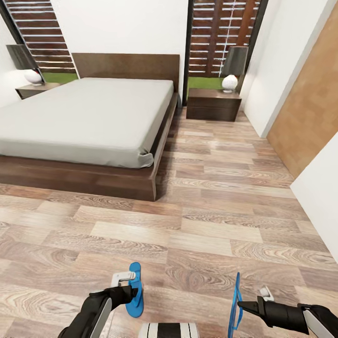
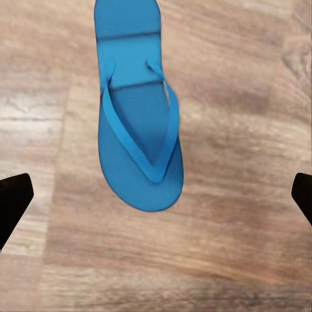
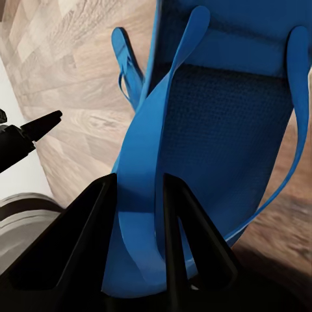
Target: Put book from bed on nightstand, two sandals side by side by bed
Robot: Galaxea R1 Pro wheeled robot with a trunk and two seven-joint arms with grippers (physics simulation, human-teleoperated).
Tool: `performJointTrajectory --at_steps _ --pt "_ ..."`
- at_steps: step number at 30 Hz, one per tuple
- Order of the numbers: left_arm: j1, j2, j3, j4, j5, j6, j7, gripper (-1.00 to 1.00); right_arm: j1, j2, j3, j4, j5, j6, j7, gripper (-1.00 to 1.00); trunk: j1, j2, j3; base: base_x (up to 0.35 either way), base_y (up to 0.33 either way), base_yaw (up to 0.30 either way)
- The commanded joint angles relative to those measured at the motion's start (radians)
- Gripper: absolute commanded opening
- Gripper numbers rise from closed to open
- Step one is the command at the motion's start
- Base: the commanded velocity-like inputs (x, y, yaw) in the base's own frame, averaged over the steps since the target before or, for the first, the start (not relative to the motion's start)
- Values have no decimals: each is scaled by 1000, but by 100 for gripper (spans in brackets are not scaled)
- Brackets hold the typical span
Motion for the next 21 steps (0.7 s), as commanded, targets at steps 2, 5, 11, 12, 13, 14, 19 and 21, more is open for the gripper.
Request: performJointTrajectory --at_steps 2,5,11,12,13,14,19,21 --pt "0 0 0 -1 7 4 2 100 -1 -1 5 0 -11 7 0 -100 1 -1 -9 0 0 0" --pt "0 0 0 -1 7 4 2 100 -1 -1 5 0 -11 7 0 -100 2 -2 -20 0 0 0" --pt "0 0 0 -1 7 3 2 100 -1 -1 5 0 -11 7 0 -100 5 -3 -43 0 0 0" --pt "0 0 0 -1 7 3 2 100 -1 -1 5 0 -11 7 0 -100 5 -3 -47 0 0 0" --pt "0 0 0 -1 7 3 2 100 -1 -1 5 0 -11 7 0 -100 6 -3 -51 0 0 0" --pt "0 0 0 -1 7 3 2 100 -1 -1 5 0 -11 7 0 -100 6 -4 -55 0 0 0" --pt "0 0 0 -1 7 2 2 100 -1 -1 4 -2 -13 -5 3 -100 8 -5 -74 0 0 0" --pt "0 0 0 -1 8 2 2 100 -1 -1 4 -3 -13 -12 3 -100 8 -5 -74 0 0 0"
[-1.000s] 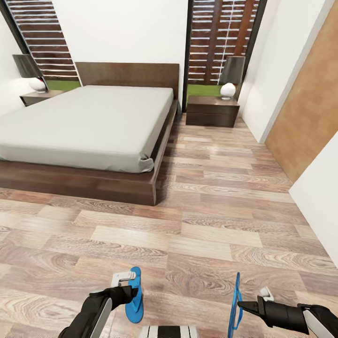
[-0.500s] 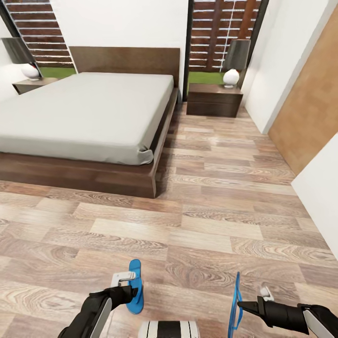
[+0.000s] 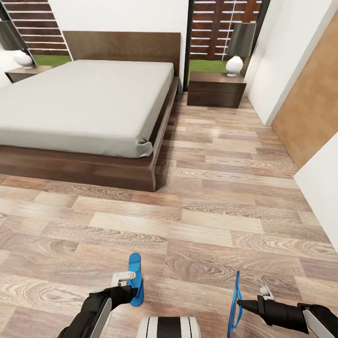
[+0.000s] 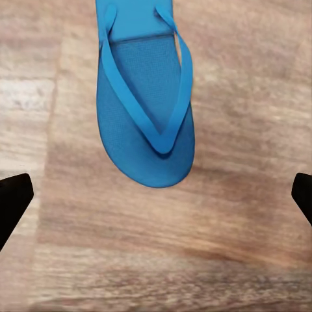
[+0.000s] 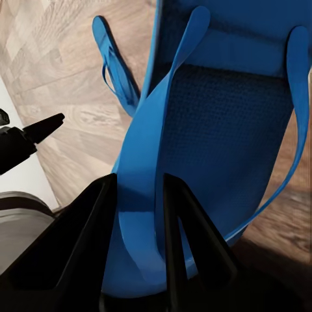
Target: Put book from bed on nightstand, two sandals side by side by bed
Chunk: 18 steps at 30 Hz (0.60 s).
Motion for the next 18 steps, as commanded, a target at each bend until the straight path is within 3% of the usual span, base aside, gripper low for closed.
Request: performJointTrajectory --at_steps 1,14,18 --pt "0 0 0 -1 7 5 2 100 -1 -1 6 0 -10 2 0 -100 0 0 -1 0 0 0" --pt "0 0 0 -3 7 4 2 100 -1 -1 5 -1 -10 -15 1 -100 0 0 -1 0 0 0" --pt "0 0 0 -3 7 4 2 100 -1 -1 5 -2 -10 -15 0 -100 0 0 -1 0 0 -155"
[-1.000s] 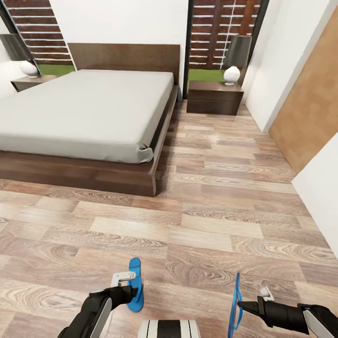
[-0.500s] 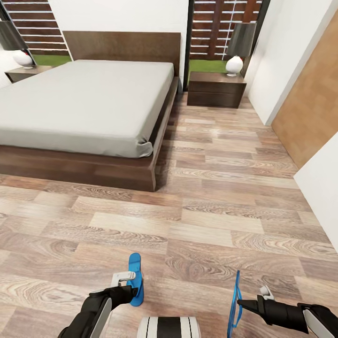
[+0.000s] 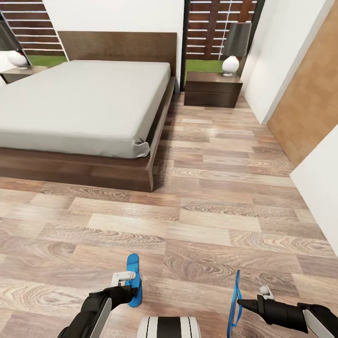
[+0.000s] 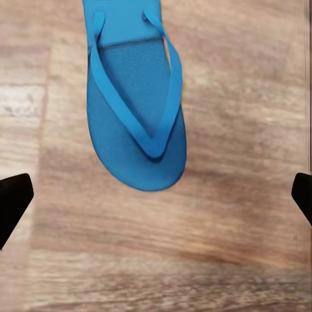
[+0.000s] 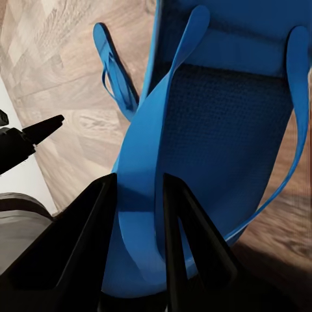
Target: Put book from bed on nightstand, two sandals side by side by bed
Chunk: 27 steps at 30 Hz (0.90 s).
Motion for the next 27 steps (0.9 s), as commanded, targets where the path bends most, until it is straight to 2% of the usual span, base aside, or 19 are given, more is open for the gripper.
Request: performJointTrajectory --at_steps 1,10,17,27 --pt "0 0 0 -1 7 5 2 100 -1 -1 6 0 -10 7 0 -100 0 0 -1 0 0 -119" --pt "0 0 2 -1 7 4 1 100 -1 -1 6 0 -10 7 0 -100 0 0 -1 1 0 -20" --pt "0 1 3 -2 6 0 -1 100 -1 -1 6 1 -10 7 0 -100 0 0 -1 162 0 -1" --pt "0 1 3 -4 6 0 -1 100 -1 -1 6 0 -10 7 0 -100 0 0 -1 14 0 0"
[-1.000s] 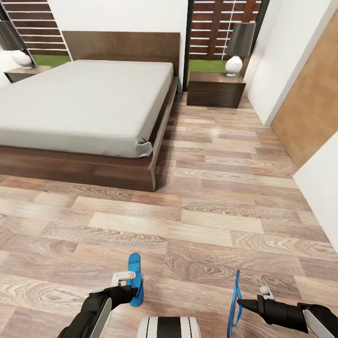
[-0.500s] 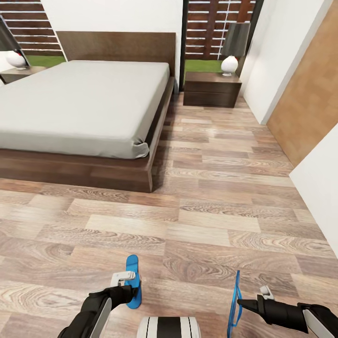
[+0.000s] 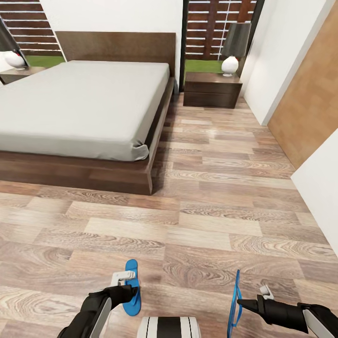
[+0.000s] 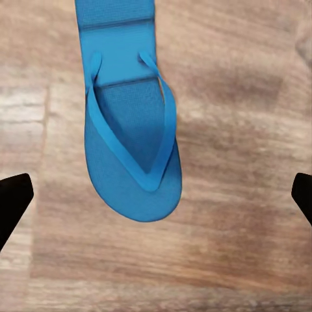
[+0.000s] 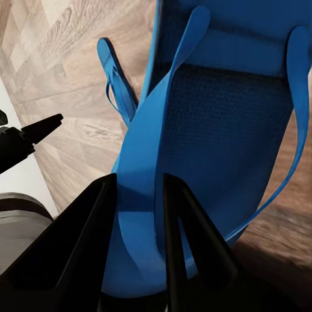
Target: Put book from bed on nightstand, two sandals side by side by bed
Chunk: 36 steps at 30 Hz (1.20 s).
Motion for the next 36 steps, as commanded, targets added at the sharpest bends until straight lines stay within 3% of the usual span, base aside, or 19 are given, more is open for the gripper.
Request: performJointTrajectory --at_steps 1,19,24,36 --pt "0 0 1 -1 6 4 2 100 -1 -1 5 0 -10 7 0 -100 0 0 -1 0 -8 0" --pt "0 3 2 1 2 -17 4 100 -1 -1 5 0 -10 7 0 -100 0 0 -1 0 -49 0" --pt "0 21 2 0 -2 -16 6 100 -1 -1 5 0 -10 7 0 -100 0 0 -1 0 0 0" --pt "0 24 3 -5 -3 -18 11 100 -1 -1 5 0 -10 7 0 -100 0 0 -1 0 0 0"
